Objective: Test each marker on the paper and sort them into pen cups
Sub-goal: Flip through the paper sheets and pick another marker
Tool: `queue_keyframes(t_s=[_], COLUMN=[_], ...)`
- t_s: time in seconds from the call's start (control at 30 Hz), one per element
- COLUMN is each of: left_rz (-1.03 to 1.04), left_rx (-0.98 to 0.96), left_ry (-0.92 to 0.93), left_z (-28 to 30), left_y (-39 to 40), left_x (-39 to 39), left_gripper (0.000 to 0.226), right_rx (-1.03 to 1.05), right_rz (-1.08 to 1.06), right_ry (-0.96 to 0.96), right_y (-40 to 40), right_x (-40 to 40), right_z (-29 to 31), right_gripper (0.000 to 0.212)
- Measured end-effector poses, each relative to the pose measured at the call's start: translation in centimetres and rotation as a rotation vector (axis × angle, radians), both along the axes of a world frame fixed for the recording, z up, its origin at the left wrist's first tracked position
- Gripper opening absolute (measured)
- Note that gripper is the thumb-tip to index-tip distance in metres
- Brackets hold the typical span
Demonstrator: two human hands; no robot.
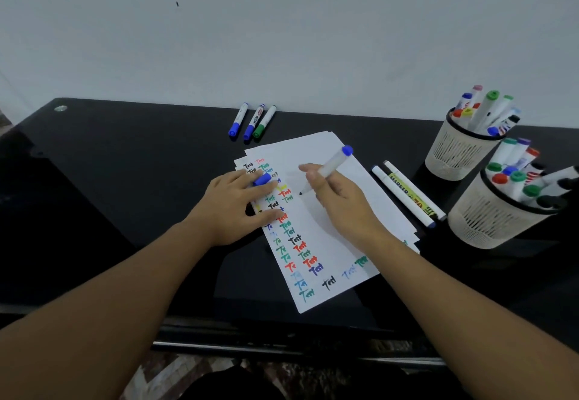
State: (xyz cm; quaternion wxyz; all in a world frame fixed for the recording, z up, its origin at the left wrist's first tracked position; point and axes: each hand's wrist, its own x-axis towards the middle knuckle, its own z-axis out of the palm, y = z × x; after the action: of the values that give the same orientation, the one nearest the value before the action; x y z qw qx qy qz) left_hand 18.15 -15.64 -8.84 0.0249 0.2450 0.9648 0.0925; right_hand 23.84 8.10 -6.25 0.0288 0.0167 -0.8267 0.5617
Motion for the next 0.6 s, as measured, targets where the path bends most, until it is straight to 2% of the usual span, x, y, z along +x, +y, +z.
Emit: queue_keyframes(t_s=[0.07, 0.2, 0.27, 0.33, 0.47, 0.6], left_rz=[0.001, 0.006, 0.004, 0.005, 0.010, 0.009], left_rx=[0.007, 0.001, 0.009, 0.023, 0.033, 0.035], left_ry=[-0.004, -0.028, -0.033, -0.040, -0.052, -0.054], left_z=[-0.1, 0.0, 0.0, -0.1, -0.2, -0.2], left_y=[0.0, 0.0, -0.1, -0.1, 0.0, -0.2], left_x=[0.0, -0.2, -0.3, -0.2, 0.0, -0.3], left_gripper=[0.088, 0.100, 0.105, 0.109, 0.110, 0.110], right_rx=[0.012, 0.023, 0.032, 0.021, 0.057, 0.105], right_rz=[-0.052, -0.059, -0.038, -0.046, -0.072, -0.068], right_ry=[0.002, 0.034, 0.059, 0.048, -0.018, 0.016], right_y=[-0.2, -0.2, -0.3, -0.5, -0.9, -1.0], right_x=[0.0, 0.4, 0.6, 1.0, 1.4, 1.1], right_z=[-0.4, -1.0, -1.0, -1.2, -1.7, -2.0], right_gripper=[0.049, 0.016, 0.007, 0.007, 0.021, 0.012])
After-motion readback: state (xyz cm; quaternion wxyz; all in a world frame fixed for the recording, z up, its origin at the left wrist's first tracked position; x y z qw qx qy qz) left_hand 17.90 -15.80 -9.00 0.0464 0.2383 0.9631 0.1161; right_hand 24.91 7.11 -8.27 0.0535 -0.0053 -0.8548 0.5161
